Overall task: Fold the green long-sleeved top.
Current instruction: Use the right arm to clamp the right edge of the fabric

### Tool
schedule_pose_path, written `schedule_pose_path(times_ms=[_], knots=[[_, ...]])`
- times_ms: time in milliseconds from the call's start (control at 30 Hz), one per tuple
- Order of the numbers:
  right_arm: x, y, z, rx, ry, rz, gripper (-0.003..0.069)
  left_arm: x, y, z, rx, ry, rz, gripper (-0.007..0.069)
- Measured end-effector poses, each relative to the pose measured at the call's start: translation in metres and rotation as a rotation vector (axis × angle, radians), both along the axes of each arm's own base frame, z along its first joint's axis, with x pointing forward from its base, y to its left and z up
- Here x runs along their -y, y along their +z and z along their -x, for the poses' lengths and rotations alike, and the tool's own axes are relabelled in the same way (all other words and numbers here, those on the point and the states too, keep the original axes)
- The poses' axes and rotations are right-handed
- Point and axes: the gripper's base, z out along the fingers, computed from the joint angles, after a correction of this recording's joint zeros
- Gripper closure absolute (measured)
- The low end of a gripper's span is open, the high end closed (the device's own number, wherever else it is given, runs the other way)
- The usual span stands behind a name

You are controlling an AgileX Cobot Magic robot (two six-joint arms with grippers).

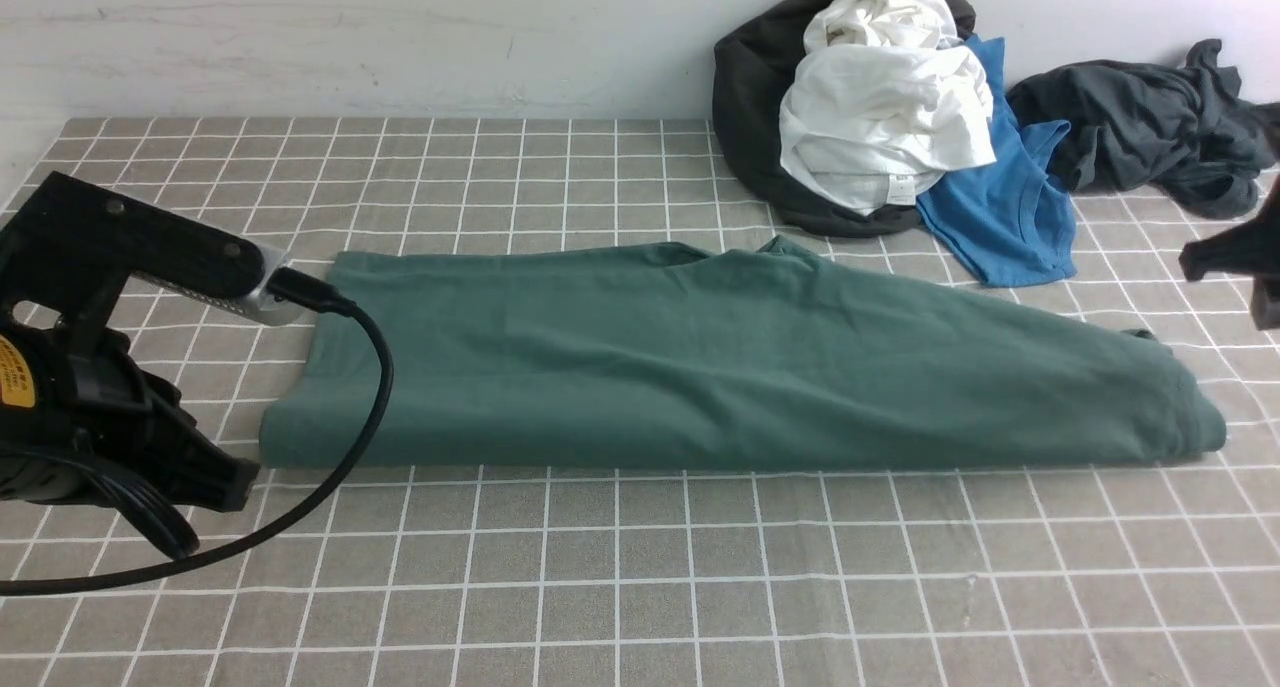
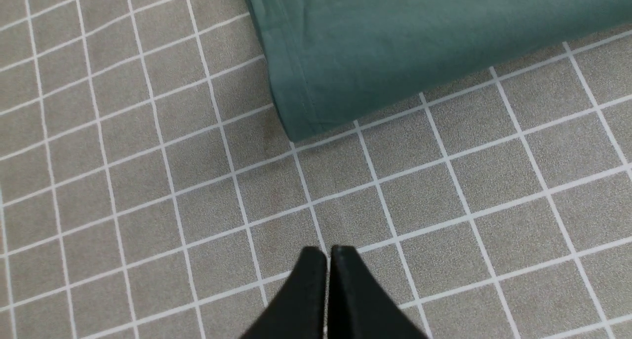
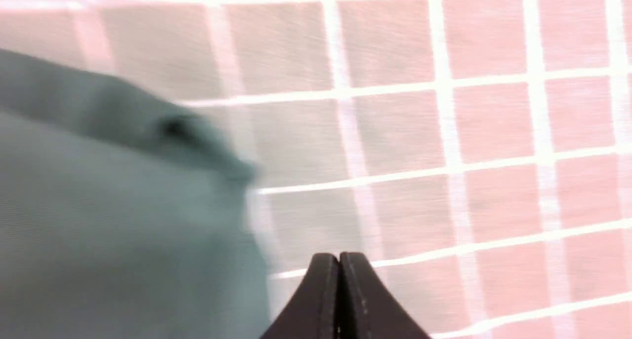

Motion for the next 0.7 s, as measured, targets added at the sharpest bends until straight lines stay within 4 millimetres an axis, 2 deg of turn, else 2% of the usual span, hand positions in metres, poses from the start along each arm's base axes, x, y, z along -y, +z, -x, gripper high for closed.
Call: schedule_pose_path(times_ms=[67,100,167,267,333,367,433,567,633,700], knots=[[0.001,0.002,0.002,0.010,0.001,-0.063,0.0634,0.000,0.000,0.000,0.001,0.001,0.005,0.0632],[0.001,0.000,0.004,0.010,0.010,-0.132,0.0594,0.001,0.001,0.001,0.000,0.002,0.013,0.0632],[0.004,-0.010,0.007,-0.014,0.009,-0.162,0.0528,0.001,0.001,0.001,0.001,0.005,0.028,0.0632],[0.010,-0.036,0.009,-0.064,-0.014,-0.154,0.0370,0.003,0.001,0.001,0.005,0.006,0.047,0.0632],[0.011,-0.046,0.009,-0.073,-0.032,-0.160,0.0311,0.003,0.002,0.001,0.009,0.006,0.049,0.0632],[0.010,-0.061,0.006,-0.092,-0.058,-0.184,0.0244,0.003,0.002,0.001,0.008,0.007,0.052,0.0632],[0.005,-0.077,0.003,-0.112,-0.081,-0.239,0.0195,0.003,0.002,0.001,0.009,0.004,0.051,0.0632],[-0.008,-0.084,-0.002,-0.099,-0.077,-0.285,0.0210,0.003,0.002,0.001,0.010,-0.008,0.043,0.0632],[-0.019,-0.084,-0.005,-0.089,-0.045,-0.281,0.0309,0.003,0.002,0.001,0.011,-0.012,0.039,0.0632],[-0.026,-0.083,-0.007,-0.090,-0.007,-0.249,0.0454,0.003,0.002,0.001,0.010,-0.019,0.037,0.0632]])
